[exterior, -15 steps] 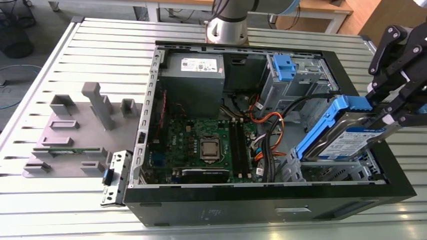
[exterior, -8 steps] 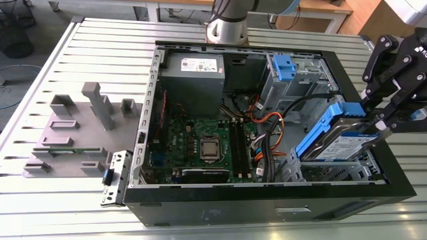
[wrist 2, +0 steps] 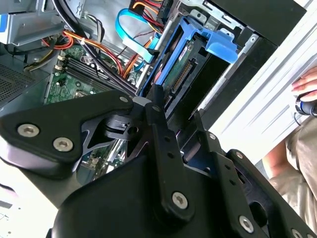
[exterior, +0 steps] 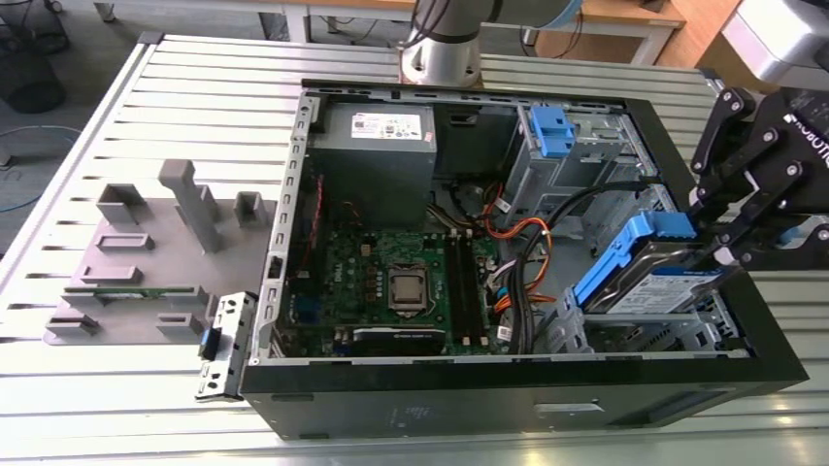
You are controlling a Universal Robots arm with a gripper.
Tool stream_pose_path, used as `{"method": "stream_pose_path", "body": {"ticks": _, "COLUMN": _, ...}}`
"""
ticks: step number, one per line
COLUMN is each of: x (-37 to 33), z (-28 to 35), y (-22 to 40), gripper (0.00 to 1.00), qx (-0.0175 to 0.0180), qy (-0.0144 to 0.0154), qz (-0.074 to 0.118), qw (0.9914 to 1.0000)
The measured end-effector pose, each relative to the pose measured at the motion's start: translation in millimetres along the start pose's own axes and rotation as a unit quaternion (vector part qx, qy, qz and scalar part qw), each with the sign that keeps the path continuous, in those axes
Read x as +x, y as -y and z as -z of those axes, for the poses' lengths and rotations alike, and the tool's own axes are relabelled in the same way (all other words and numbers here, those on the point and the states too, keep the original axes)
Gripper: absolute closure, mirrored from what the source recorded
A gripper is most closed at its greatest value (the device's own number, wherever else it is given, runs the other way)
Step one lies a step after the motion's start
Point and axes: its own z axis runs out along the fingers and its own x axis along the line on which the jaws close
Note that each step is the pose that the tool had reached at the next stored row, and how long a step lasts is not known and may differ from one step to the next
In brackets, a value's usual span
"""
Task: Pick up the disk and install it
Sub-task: 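Insert the disk into the insertion slot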
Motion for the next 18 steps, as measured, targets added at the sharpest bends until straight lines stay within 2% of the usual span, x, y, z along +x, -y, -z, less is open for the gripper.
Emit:
{"method": "stream_pose_path", "body": {"ticks": 2, "x": 0.0, "z": -2.3, "y": 0.1, "gripper": 0.65, "qx": 0.0000, "qy": -0.0001, "qz": 0.000, "qw": 1.00000}}
{"method": "stream_pose_path", "body": {"ticks": 11, "x": 0.1, "z": -4.0, "y": 0.2, "gripper": 0.65, "qx": 0.0000, "qy": 0.0002, "qz": 0.000, "qw": 1.00000}}
{"method": "stream_pose_path", "body": {"ticks": 18, "x": 0.6, "z": -16.1, "y": 0.8, "gripper": 0.65, "qx": 0.0000, "qy": -0.0001, "qz": 0.000, "qw": 1.00000}}
